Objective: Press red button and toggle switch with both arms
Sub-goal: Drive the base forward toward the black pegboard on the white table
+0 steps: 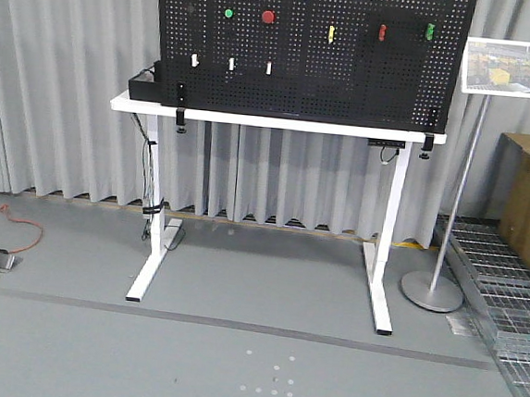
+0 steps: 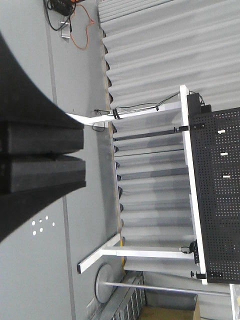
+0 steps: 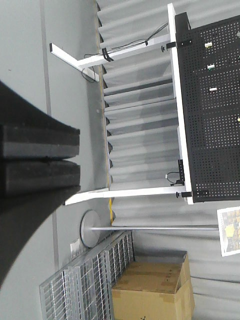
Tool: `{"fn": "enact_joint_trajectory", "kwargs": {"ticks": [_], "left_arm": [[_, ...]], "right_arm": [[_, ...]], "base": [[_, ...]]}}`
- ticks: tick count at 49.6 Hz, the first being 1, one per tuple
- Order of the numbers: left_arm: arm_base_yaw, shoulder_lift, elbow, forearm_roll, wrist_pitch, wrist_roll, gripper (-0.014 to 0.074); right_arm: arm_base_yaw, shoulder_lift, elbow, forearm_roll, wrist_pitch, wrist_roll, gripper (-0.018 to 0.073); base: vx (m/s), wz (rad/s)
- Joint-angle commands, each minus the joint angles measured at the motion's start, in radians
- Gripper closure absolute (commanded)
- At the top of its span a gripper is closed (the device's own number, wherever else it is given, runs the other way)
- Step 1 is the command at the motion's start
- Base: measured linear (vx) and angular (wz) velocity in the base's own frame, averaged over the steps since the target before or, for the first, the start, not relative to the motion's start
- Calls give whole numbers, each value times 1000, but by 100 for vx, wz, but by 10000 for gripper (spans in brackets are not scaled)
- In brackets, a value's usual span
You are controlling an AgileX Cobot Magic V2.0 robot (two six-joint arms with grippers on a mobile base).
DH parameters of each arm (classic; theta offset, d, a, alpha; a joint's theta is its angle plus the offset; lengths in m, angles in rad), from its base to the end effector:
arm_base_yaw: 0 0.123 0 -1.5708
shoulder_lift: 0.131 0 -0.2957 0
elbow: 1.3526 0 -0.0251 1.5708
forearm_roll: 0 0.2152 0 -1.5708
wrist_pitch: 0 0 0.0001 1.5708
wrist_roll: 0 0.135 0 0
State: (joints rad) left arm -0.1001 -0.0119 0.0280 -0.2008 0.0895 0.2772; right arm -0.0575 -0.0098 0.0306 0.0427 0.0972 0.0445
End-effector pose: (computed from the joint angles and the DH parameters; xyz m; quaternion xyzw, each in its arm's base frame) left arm 0.0537 -0.0078 0.1961 0.0693 0.7096 -0.0144 0.7011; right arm 0.0544 -0.0026 0.1938 0.0504 0.7161 0.0118 0.6961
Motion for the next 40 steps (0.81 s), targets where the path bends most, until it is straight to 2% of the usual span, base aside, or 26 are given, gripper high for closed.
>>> {"fn": "enact_joint_trajectory", "kwargs": {"ticks": [1,40], "left_arm": [[-1,-15,34,-4,-79,-9,594],[-1,-15,34,-4,-79,-9,594]], "right_arm": [[-5,-18,11,-9,-78,-4,562],[-5,-18,11,-9,-78,-4,562]], "base": [[0,0],[1,-1]]}}
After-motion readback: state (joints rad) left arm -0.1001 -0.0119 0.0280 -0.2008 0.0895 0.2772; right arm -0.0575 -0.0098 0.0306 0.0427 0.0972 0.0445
